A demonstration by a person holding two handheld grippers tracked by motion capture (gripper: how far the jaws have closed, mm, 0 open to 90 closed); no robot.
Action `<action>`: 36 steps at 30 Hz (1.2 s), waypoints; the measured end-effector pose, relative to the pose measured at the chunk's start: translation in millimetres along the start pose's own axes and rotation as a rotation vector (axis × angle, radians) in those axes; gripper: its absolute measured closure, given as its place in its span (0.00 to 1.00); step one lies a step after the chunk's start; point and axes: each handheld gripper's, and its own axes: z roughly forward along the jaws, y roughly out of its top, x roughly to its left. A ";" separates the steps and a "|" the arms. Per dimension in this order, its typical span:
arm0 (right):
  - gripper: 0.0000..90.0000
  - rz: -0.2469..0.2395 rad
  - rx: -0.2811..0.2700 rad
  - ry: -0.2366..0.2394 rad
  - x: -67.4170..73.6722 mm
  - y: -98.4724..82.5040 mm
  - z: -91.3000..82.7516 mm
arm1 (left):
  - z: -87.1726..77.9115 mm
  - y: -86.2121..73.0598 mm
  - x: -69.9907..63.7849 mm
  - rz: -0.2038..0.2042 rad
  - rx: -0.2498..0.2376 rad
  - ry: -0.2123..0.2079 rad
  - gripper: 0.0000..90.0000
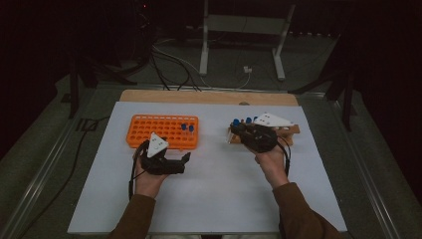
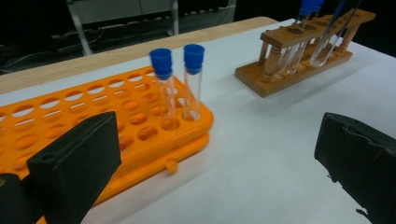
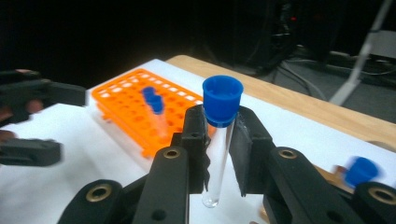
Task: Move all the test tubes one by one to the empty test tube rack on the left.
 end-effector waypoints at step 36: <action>0.85 -0.017 0.066 0.200 62.6 5.3 45.5 | 14.6 18.3 -31.7 0.113 -0.107 -0.123 0.84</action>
